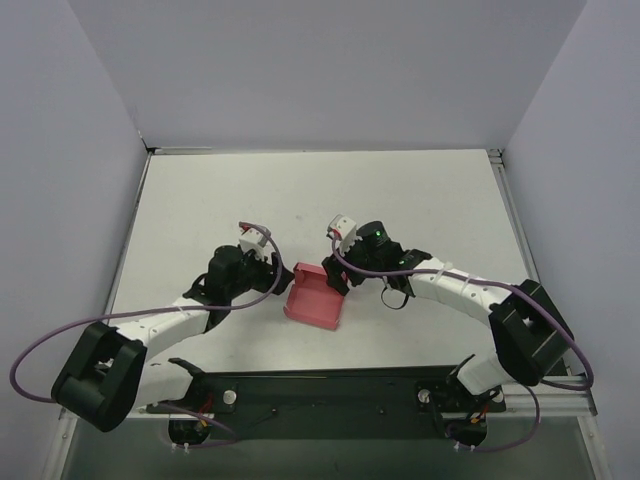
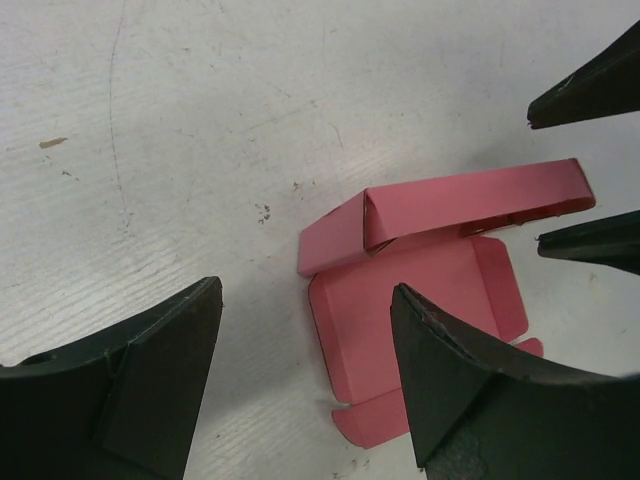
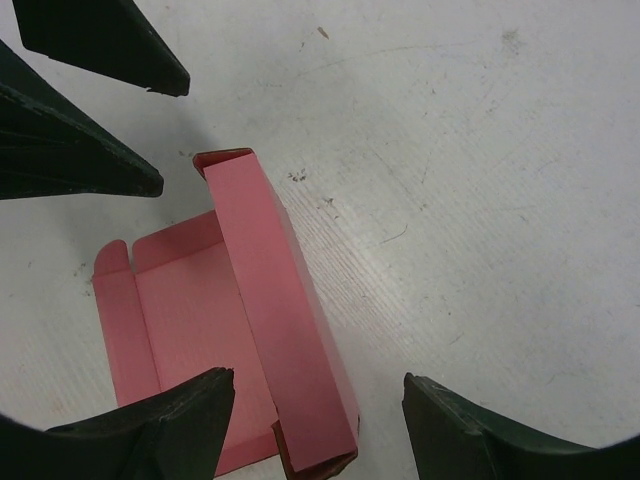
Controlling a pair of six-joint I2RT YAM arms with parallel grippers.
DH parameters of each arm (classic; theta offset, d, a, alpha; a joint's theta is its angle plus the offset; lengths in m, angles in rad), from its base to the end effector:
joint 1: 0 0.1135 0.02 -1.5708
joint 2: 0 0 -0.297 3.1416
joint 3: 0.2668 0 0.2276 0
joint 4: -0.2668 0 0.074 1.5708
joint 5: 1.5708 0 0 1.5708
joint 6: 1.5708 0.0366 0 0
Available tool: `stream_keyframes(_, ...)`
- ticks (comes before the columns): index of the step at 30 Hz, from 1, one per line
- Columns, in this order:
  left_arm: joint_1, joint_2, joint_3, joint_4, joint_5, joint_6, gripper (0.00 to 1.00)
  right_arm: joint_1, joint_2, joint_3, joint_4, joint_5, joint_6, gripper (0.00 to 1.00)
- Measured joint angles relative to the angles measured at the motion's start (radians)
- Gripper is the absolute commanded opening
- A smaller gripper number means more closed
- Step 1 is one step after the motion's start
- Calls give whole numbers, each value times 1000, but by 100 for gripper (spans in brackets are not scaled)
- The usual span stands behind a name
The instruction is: Fold the paper box
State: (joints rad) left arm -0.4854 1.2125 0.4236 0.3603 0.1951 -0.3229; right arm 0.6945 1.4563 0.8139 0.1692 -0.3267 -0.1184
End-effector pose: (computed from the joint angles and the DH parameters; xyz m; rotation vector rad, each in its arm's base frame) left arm 0.1852 -0.1057 0.2325 0.2961 2.0415 -0.7054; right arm 0.2188 0.1975 0.2755 -1.0137 1.8255 0.6892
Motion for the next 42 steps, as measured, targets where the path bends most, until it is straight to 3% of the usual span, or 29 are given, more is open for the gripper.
stream_keyframes(10, -5, 103, -34, 126, 5, 116, 69, 1, 79, 39, 6, -19, -34, 51)
stream_keyframes(18, -47, 206, -36, 251, 7, 192, 65, 1, 84, 40, 10, -20, -39, 46)
stream_keyframes(26, -90, 264, -33, 311, -4, 249, 48, 1, 95, 40, 14, -23, -40, 45)
stream_keyframes(32, -114, 272, -33, 357, -33, 273, 42, 1, 96, 40, 14, -23, -40, 45)
stream_keyframes(42, -150, 325, -32, 430, -74, 290, 24, 1, 97, 40, 14, -31, -39, 44)
